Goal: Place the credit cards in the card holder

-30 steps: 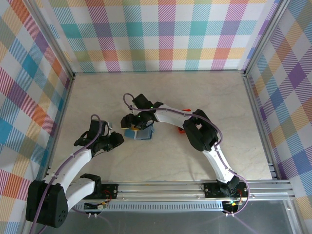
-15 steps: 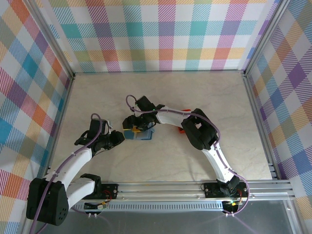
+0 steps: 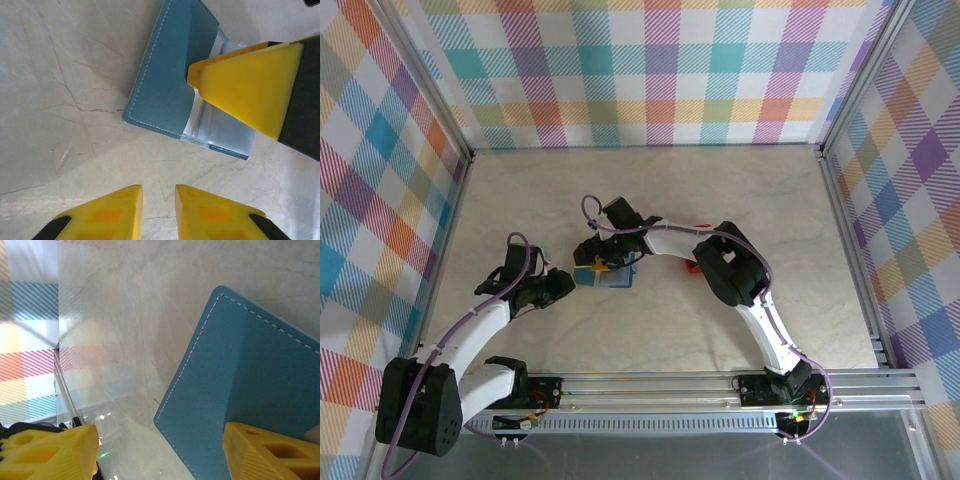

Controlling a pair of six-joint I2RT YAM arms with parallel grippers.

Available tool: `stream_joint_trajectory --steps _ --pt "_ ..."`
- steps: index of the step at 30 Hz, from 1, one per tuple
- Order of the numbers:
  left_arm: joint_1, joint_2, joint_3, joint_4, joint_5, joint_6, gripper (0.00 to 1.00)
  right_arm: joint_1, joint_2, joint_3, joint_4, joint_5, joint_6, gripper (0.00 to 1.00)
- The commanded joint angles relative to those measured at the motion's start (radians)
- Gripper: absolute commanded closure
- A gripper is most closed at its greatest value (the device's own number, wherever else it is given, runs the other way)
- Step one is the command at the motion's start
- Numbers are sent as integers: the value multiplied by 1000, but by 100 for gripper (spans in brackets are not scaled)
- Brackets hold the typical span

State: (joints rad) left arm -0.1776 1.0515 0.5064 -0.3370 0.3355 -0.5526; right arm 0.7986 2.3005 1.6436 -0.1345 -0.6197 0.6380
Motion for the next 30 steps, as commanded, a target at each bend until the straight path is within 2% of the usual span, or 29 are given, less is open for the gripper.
stream_joint_trajectory --steps 1,10,12,18,24,30 --pt "19 -18 -11 6 -4 3 76 -10 24 -71 -52 37 -52 33" --pt "20 11 -34 49 10 2 76 -15 0 -96 -25 32 -45 33" --pt "19 33 -32 107 14 2 76 -15 -18 -82 -31 33 -47 33" --pt "22 134 -7 188 9 15 67 -21 -41 -23 -83 41 -27 33" --pt "30 234 5 261 -3 30 66 -25 -55 -21 -91 40 -13 34" --pt "31 281 -17 381 62 16 62 -27 -73 -24 -86 26 -16 34"
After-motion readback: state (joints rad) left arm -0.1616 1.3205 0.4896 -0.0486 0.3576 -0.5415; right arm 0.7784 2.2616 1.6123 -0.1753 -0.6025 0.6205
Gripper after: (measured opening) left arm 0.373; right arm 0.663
